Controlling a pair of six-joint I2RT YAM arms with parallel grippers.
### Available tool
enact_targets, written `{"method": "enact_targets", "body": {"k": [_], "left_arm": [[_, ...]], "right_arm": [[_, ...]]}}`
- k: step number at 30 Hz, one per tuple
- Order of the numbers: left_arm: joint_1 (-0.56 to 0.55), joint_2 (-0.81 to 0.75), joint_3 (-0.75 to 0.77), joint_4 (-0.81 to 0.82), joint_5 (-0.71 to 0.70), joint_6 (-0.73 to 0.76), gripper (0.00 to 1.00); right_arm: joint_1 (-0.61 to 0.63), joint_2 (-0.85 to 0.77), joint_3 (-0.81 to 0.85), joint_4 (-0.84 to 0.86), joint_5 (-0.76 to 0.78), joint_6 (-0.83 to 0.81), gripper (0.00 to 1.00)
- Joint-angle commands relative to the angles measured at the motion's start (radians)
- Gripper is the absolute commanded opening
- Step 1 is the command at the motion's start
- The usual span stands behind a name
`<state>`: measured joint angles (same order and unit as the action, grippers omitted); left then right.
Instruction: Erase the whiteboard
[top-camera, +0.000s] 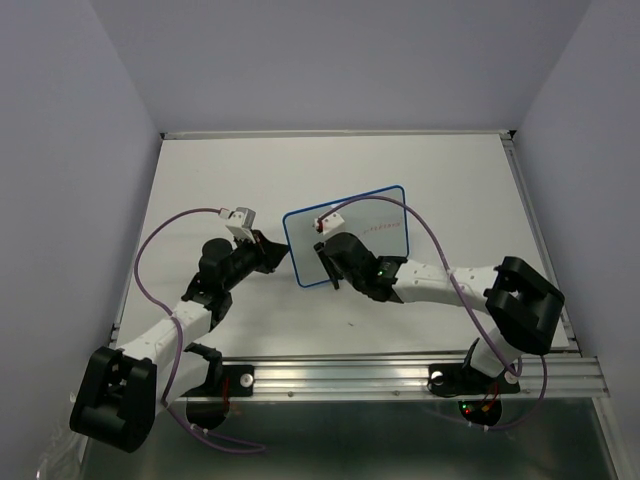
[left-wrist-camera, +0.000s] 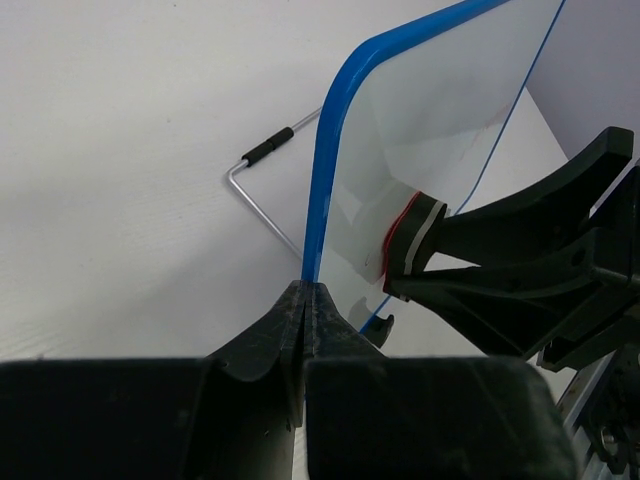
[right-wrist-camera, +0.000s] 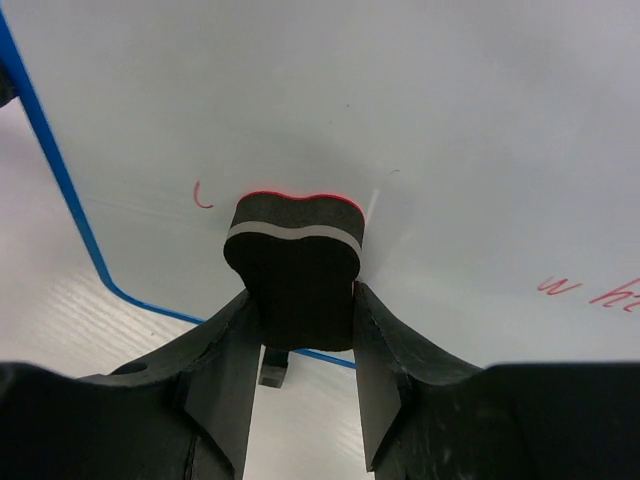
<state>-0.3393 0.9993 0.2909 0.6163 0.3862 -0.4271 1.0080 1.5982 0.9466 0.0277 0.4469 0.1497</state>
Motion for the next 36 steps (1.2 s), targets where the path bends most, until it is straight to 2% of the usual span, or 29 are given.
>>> {"method": "enact_targets", "body": {"k": [1, 10, 18, 25, 36], "left_arm": [[-0.015, -0.011, 0.031, 0.016, 0.023, 0.013, 0.04], [-0.015, -0.008, 0.036, 0.011, 0.023, 0.014, 0.02], [-0.017, 0.005, 0.044, 0.013, 0.025, 0.016, 0.02], [-0.024, 0.065, 0.077, 0.019, 0.023, 0.024, 0.0], [-0.033, 0.097, 0.088, 0.026, 0.023, 0.028, 0.0]], "right_arm": [[-0.009, -0.027, -0.023, 0.051, 0.162, -0.001, 0.01], [-0.117, -0.089, -0.035, 0.052, 0.194, 0.013, 0.01], [-0.128, -0.107, -0.048, 0.054, 0.161, 0.011, 0.01], [-0.128, -0.044, -0.014, 0.08, -0.058, -0.021, 0.01], [-0.008, 0.094, 0.07, 0.087, -0.067, -0.016, 0.01]]}}
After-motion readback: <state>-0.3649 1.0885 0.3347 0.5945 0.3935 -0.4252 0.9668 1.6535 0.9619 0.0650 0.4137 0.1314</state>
